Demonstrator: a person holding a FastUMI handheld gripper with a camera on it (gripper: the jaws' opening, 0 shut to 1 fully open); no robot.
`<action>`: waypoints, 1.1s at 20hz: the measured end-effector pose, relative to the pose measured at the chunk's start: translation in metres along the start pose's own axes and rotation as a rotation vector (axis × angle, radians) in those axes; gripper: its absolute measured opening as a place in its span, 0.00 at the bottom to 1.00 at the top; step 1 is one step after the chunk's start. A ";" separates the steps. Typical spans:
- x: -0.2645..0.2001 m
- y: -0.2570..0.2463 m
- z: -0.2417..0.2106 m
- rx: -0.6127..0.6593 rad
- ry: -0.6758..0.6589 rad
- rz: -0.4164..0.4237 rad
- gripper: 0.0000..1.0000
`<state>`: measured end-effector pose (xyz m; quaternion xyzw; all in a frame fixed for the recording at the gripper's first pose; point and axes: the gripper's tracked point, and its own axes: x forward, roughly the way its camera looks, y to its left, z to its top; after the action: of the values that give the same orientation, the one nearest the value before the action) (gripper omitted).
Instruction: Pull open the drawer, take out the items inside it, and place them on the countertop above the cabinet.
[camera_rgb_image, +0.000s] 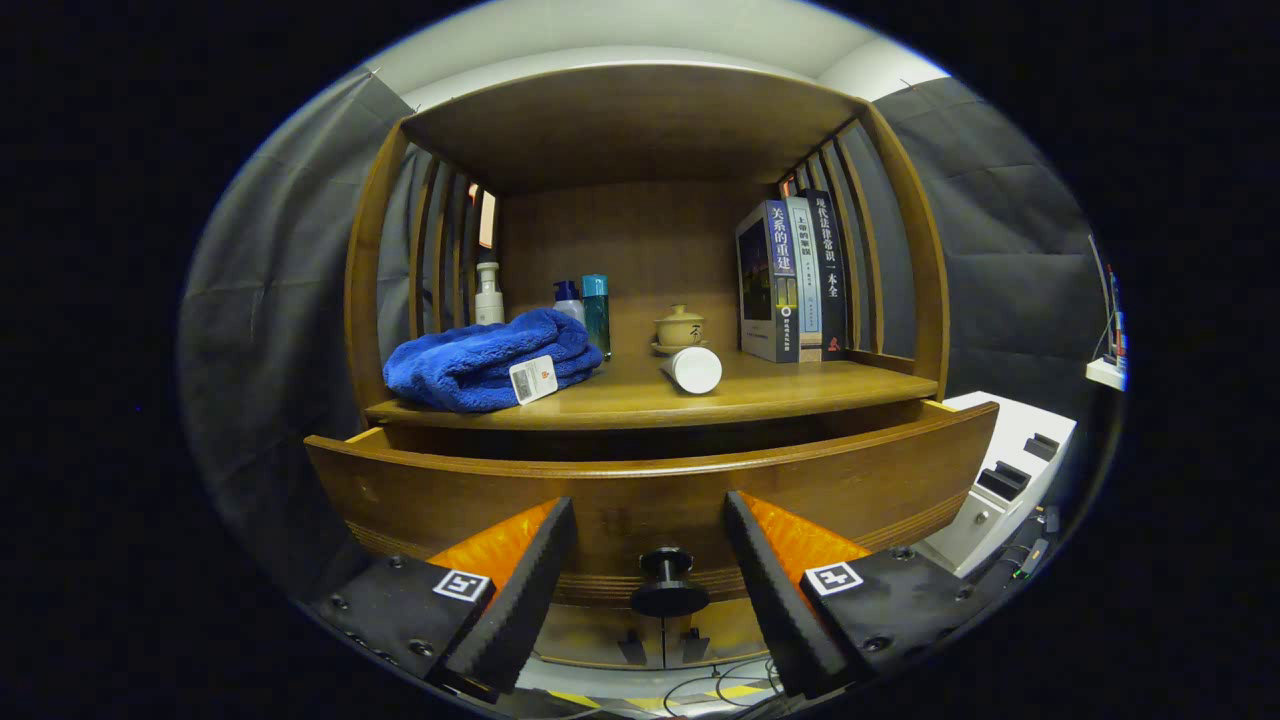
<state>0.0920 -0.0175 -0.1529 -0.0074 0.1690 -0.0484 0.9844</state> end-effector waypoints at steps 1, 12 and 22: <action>0.007 0.000 0.002 -0.004 -0.005 -0.001 0.99; 0.049 0.000 0.008 -0.019 -0.005 -0.009 0.99; -0.055 0.012 0.100 -0.053 -0.173 0.096 0.98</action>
<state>0.0751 -0.0009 -0.0408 -0.0293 0.0846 0.0041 0.9960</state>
